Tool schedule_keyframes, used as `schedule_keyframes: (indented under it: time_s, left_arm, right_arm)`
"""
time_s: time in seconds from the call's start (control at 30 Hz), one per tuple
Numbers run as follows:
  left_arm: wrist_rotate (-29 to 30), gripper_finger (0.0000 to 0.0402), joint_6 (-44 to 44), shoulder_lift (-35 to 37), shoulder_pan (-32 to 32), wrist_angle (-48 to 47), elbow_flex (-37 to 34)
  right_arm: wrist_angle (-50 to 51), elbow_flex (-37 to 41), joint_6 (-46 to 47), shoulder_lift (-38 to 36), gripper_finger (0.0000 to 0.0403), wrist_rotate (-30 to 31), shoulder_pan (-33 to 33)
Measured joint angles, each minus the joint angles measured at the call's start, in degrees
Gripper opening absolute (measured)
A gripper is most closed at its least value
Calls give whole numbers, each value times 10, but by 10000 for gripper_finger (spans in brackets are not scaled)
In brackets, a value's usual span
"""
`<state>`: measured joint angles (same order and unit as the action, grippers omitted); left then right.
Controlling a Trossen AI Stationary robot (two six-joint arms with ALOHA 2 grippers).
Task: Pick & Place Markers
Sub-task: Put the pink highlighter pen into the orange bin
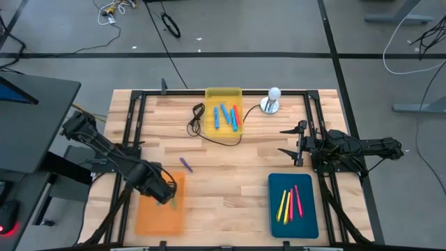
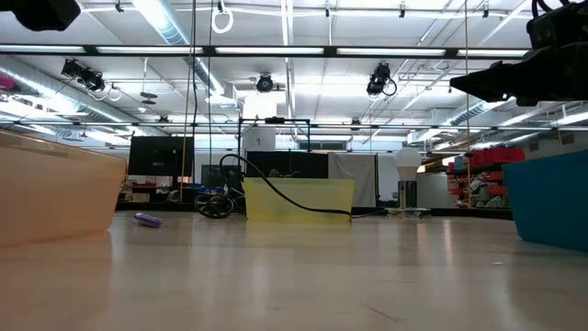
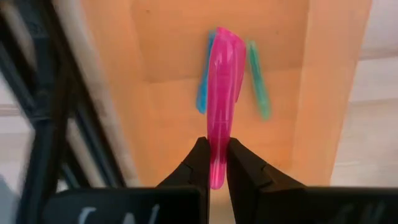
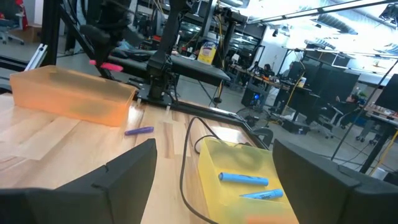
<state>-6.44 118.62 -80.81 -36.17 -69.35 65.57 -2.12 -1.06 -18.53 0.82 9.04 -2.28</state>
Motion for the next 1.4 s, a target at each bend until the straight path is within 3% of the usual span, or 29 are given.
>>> schedule_keyframes:
  time_s: [0.47, 0.93, 1.07, 1.4]
  left_arm:
    - [20, 30, 23, -43, -1, 178, -76]
    - [9, 30, 42, -50, -4, 276, -166]
    - [-17, 30, 42, -69, -7, 314, -190]
    - [-32, 30, 35, -103, -8, 351, -195]
  right_arm:
    - [0, 0, 0, 0, 323, 0, 0]
    - [0, 0, 0, 0, 323, 0, 0]
    - [0, 0, 0, 0, 323, 0, 0]
    - [0, 0, 0, 0, 323, 0, 0]
